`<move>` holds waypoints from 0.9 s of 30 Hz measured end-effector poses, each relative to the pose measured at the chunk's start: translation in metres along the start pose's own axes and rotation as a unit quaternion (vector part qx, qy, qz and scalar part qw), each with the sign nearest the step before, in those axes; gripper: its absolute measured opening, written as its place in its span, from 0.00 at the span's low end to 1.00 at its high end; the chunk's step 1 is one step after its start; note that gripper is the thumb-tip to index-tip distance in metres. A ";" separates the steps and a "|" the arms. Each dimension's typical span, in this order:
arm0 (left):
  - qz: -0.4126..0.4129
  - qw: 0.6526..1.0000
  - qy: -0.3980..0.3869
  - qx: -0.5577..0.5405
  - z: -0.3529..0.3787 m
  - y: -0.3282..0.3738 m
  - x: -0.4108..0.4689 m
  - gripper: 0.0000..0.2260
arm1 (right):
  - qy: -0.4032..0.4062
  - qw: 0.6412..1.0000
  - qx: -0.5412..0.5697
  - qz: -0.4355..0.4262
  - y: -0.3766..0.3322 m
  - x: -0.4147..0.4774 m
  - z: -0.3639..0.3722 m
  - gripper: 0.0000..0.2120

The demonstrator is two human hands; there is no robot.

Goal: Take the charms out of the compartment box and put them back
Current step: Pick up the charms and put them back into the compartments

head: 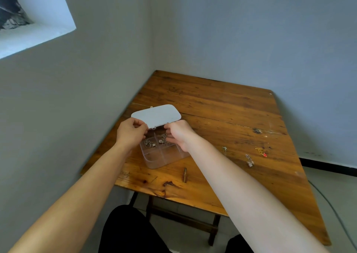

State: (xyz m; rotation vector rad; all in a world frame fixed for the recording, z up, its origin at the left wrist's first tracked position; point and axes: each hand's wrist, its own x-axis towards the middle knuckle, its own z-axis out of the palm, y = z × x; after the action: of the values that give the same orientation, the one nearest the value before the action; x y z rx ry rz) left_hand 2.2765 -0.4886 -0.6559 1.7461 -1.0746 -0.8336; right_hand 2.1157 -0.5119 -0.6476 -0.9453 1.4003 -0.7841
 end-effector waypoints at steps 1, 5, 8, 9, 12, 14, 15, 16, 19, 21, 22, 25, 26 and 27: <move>-0.003 1.000 0.000 0.000 0.000 0.001 -0.001 0.02 | -0.005 1.000 -0.011 -0.011 -0.002 -0.003 -0.005 0.12; 0.041 0.997 0.015 0.065 0.003 0.010 -0.012 0.02 | 0.002 0.995 -0.062 -0.075 -0.008 -0.022 -0.028 0.08; 0.114 0.983 0.027 0.140 0.016 0.021 -0.030 0.05 | 0.041 0.977 -0.133 -0.165 -0.002 -0.038 -0.054 0.13; 0.135 0.980 0.025 0.145 0.024 0.024 -0.037 0.05 | 0.057 0.969 -0.149 -0.189 0.002 -0.043 -0.065 0.14; 0.219 0.965 0.004 0.145 0.053 0.033 -0.064 0.06 | 0.112 0.948 -0.176 -0.242 0.021 -0.056 -0.102 0.13; 0.286 0.947 -0.024 0.141 0.075 0.035 -0.082 0.07 | 0.156 0.933 -0.201 -0.253 0.039 -0.063 -0.129 0.12; 0.315 0.938 -0.041 0.138 0.085 0.035 -0.091 0.08 | 0.177 0.929 -0.207 -0.249 0.049 -0.066 -0.143 0.12; 0.339 0.929 -0.060 0.136 0.096 0.033 -0.099 0.09 | 0.195 0.927 -0.209 -0.242 0.058 -0.068 -0.156 0.12; 0.392 0.899 -0.106 0.162 0.129 0.022 -0.118 0.10 | 0.250 0.920 -0.214 -0.212 0.086 -0.075 -0.188 0.12; 0.400 0.882 -0.136 0.208 0.151 0.013 -0.125 0.13 | 0.292 0.904 -0.244 -0.195 0.103 -0.079 -0.203 0.12; 0.395 0.874 -0.154 0.235 0.161 0.009 -0.127 0.16 | 0.311 0.895 -0.262 -0.184 0.111 -0.080 -0.209 0.11; 0.374 0.841 -0.211 0.329 0.185 0.002 -0.126 0.22 | 0.321 0.875 -0.327 -0.153 0.132 -0.082 -0.220 0.16; 0.373 0.825 -0.226 0.359 0.189 0.000 -0.124 0.23 | 0.314 0.871 -0.346 -0.151 0.138 -0.082 -0.221 0.19; 0.373 0.812 -0.239 0.381 0.193 -0.003 -0.122 0.24 | 0.308 0.868 -0.360 -0.152 0.143 -0.081 -0.221 0.21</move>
State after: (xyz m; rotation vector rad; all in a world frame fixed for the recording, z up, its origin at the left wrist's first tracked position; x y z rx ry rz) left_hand 2.0625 -0.4420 -0.7198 1.4653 -2.4909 -0.3213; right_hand 1.8799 -0.3934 -0.7261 -1.6109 2.2221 -0.8478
